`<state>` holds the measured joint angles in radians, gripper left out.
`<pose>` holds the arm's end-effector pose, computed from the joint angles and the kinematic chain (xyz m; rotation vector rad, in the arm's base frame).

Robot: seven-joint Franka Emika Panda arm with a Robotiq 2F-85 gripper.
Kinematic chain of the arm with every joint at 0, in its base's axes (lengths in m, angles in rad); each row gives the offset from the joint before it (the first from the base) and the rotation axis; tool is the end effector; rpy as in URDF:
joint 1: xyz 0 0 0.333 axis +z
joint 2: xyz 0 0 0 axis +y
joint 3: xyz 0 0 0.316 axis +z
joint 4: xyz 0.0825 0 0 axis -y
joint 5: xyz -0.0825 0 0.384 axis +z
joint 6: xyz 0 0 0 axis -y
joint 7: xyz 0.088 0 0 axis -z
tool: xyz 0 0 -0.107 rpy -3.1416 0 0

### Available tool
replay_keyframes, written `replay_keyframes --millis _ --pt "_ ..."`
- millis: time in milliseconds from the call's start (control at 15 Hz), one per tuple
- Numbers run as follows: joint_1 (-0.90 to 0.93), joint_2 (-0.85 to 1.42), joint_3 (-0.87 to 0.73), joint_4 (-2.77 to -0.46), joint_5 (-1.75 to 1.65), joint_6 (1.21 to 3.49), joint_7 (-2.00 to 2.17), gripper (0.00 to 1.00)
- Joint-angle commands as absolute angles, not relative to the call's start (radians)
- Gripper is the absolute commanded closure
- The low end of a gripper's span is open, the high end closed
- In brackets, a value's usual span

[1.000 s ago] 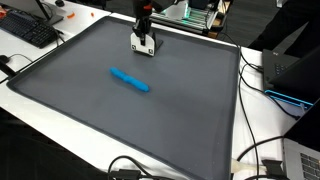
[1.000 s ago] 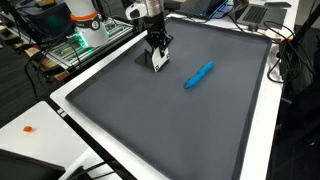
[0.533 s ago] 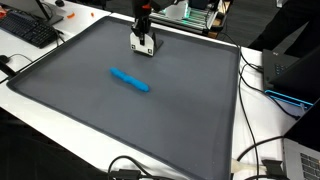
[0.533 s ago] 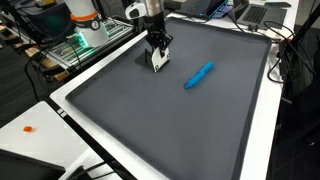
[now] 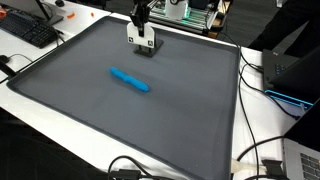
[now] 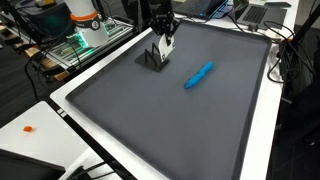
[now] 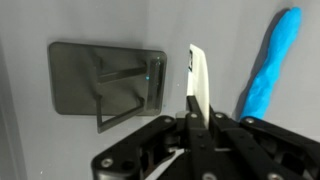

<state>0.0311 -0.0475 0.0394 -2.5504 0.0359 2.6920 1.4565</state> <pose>0.4680 0.0318 0.3049 -2.2730 1.9472 -0.1876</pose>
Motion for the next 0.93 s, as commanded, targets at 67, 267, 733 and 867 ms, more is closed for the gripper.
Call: replay_keyframes --millis 67,267,733,867 --pt "0.042 -0.07 0.07 -2.413 -0.01 2.449 1.362 0.99" --pt "0.056 -0.026 0.083 -2.288 -0.009 2.332 1.221 0.99" --pt "0.087 0.1 0.096 -2.074 0.013 2.255 0.852 0.99" --pt "0.096 0.136 0.098 -2.032 0.005 2.238 0.757 0.99"
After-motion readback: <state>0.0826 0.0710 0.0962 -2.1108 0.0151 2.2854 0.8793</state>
